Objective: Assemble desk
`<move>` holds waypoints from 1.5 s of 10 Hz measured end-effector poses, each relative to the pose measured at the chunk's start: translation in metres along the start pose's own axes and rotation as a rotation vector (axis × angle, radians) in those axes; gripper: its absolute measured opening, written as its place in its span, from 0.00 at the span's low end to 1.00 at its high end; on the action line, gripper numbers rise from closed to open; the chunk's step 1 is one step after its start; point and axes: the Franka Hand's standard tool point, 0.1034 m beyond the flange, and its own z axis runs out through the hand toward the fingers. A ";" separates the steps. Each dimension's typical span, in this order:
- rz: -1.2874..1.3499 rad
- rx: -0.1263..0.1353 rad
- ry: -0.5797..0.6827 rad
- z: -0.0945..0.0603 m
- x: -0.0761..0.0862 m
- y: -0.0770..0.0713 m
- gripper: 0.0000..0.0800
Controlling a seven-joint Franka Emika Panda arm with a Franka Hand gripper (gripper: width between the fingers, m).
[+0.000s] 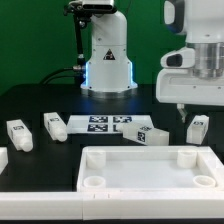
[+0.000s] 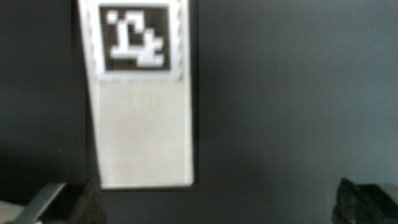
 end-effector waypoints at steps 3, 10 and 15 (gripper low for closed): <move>-0.002 -0.008 -0.019 0.000 0.002 0.004 0.81; -0.138 -0.052 -0.425 -0.009 0.042 0.029 0.81; -0.045 -0.093 -0.756 -0.014 0.000 0.023 0.81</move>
Offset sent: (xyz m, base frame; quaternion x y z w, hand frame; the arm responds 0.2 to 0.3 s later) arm 0.0196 -0.0173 0.0069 0.0252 -0.0825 -0.0444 0.9953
